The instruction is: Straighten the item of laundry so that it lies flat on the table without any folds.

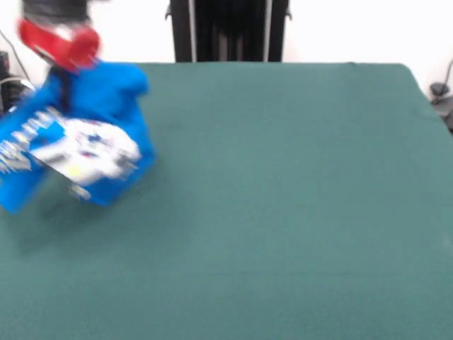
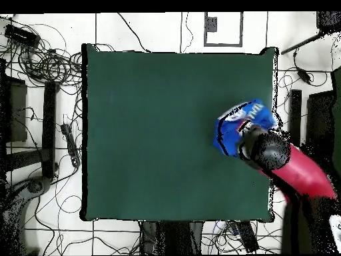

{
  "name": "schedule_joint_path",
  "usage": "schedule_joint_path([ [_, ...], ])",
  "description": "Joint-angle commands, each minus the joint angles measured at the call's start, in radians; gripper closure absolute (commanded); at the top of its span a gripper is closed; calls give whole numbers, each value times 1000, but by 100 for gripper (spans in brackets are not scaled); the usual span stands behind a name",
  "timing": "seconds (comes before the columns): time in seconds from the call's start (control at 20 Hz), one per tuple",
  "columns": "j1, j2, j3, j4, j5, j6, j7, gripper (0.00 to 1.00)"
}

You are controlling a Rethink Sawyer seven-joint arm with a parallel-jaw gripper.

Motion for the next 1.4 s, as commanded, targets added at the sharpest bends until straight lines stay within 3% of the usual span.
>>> schedule_joint_path([
  [0.05,-115,-168,170,104,-98,253,-303,100],
  [0.45,-285,-142,284,7,-209,333,-415,100],
  [0.8,-354,-82,385,-13,-327,331,-455,100],
  [1.4,-361,17,492,76,-413,185,-305,100],
])
